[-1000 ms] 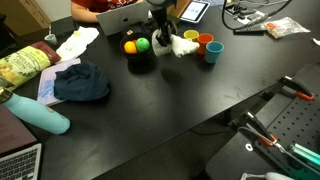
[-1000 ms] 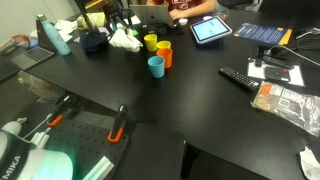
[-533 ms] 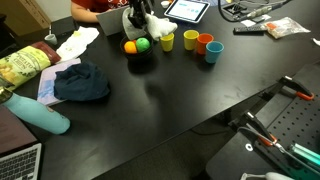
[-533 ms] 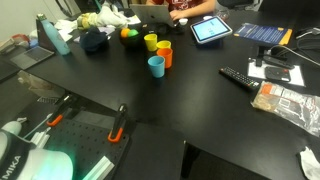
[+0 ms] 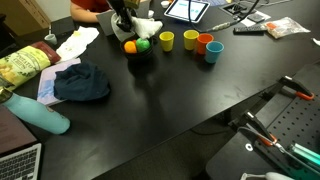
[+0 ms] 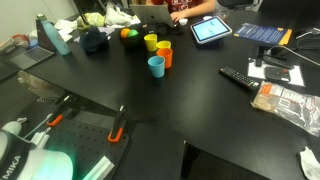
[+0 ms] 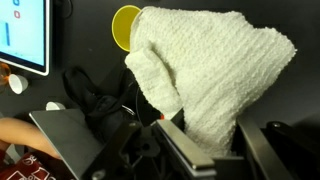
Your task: Fold the white towel diagonally in half three times, pick up the white towel and put it in the black bowl
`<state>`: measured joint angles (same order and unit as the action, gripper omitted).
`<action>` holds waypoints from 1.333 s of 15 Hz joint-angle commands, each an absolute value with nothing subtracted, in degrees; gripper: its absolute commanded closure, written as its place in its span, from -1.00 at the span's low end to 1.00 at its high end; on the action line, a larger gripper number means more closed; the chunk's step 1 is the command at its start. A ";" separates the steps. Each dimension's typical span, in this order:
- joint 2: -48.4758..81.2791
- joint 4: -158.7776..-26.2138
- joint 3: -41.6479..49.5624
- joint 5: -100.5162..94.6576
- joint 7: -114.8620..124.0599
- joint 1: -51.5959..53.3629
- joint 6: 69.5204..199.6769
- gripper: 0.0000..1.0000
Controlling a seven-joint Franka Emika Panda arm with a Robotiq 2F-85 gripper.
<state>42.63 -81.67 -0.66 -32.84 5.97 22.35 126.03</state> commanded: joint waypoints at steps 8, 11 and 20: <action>61.01 -57.04 1.35 -32.54 -5.26 22.98 122.69 0.80; 64.23 -53.29 1.62 -32.04 -7.52 22.88 122.68 0.80; 62.88 -55.82 1.27 -32.53 -9.01 22.07 123.04 -0.81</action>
